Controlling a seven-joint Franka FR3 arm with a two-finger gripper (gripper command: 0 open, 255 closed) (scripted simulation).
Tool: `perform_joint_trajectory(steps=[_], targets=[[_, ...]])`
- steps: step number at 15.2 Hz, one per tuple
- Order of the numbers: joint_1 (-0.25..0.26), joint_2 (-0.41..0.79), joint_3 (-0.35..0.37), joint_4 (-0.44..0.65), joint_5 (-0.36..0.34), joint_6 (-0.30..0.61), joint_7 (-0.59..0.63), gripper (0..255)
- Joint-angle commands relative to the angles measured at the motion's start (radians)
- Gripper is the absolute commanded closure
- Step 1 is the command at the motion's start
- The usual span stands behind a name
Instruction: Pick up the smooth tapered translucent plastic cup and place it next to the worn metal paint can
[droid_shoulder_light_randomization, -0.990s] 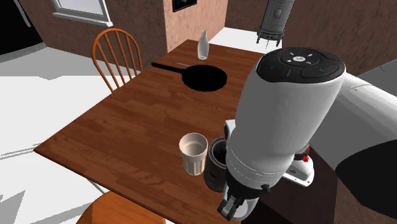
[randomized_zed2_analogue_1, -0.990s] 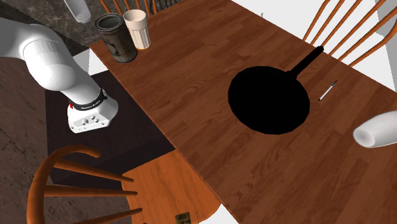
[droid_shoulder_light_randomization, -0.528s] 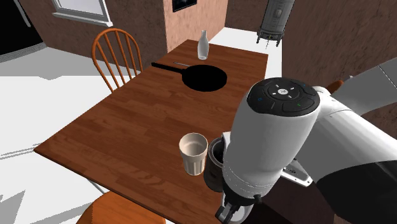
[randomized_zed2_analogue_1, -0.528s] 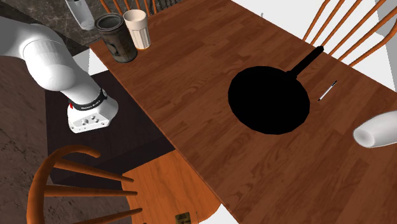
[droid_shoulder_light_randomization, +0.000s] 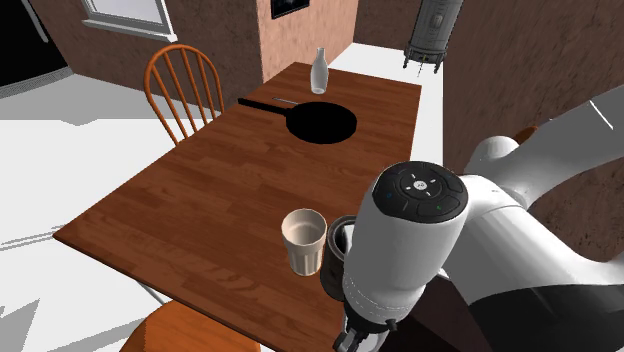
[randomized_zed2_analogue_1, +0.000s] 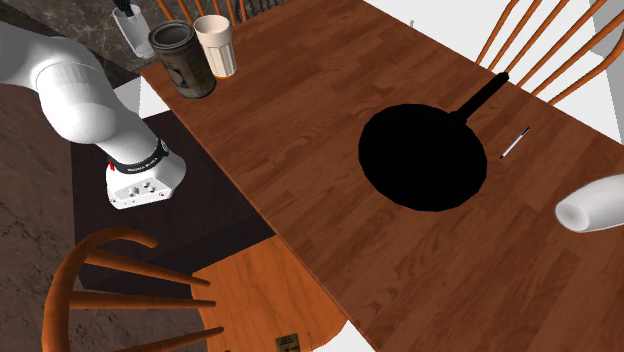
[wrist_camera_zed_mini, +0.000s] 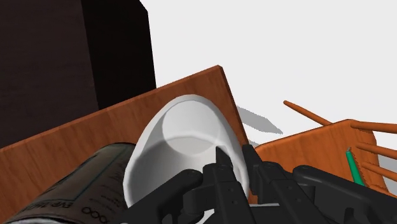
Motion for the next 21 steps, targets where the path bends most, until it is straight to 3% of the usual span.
perform_joint_trajectory(steps=[1, 8, 13, 21], targets=[[-0.010, 0.013, 0.026, -0.016, 0.006, 0.033, 0.001, 255], [-0.078, 0.079, 0.135, -0.057, 0.008, 0.149, 0.006, 255], [-0.163, 0.137, 0.247, -0.081, -0.001, 0.241, 0.016, 255], [-0.163, 0.136, 0.247, -0.081, 0.000, 0.241, 0.016, 255]])
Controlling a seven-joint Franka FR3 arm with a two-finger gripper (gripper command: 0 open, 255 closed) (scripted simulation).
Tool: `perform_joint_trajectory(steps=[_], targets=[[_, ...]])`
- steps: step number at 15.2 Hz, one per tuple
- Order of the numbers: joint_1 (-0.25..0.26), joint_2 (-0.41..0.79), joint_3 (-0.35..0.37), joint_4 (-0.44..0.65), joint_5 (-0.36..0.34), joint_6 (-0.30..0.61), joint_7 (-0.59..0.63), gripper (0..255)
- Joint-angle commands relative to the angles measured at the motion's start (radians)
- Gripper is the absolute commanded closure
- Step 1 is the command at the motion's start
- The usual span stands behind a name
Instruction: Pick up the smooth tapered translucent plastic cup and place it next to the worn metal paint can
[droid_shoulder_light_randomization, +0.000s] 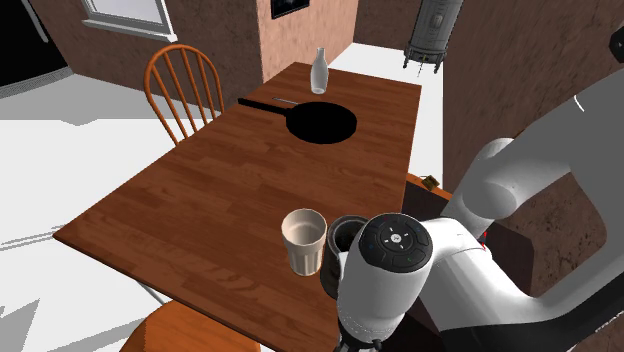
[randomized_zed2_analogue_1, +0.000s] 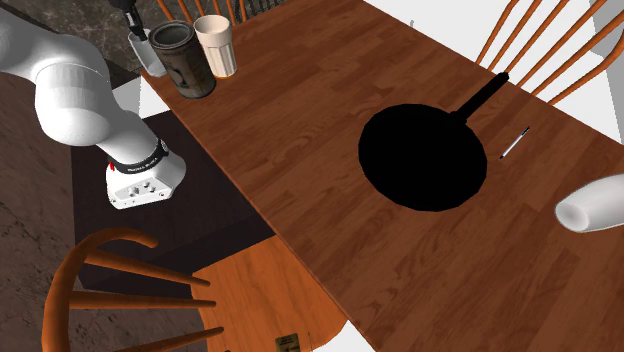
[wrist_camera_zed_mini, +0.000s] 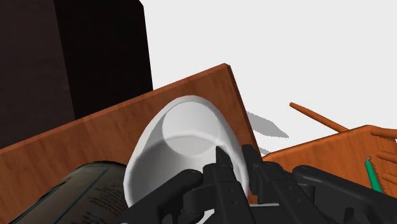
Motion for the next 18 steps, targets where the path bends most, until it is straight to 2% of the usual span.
perform_joint_trajectory(steps=[1, 6, 8, 10, 18], targets=[[0.000, 0.000, 0.000, 0.000, 0.000, 0.000, 0.000, 0], [0.000, 0.000, 0.000, 0.000, 0.000, 0.000, 0.000, 0], [0.085, -0.052, -0.113, 0.022, 0.004, -0.087, -0.009, 0], [0.134, -0.096, -0.189, 0.046, 0.004, -0.162, -0.015, 0], [0.133, -0.097, -0.188, 0.046, 0.005, -0.162, -0.016, 0]])
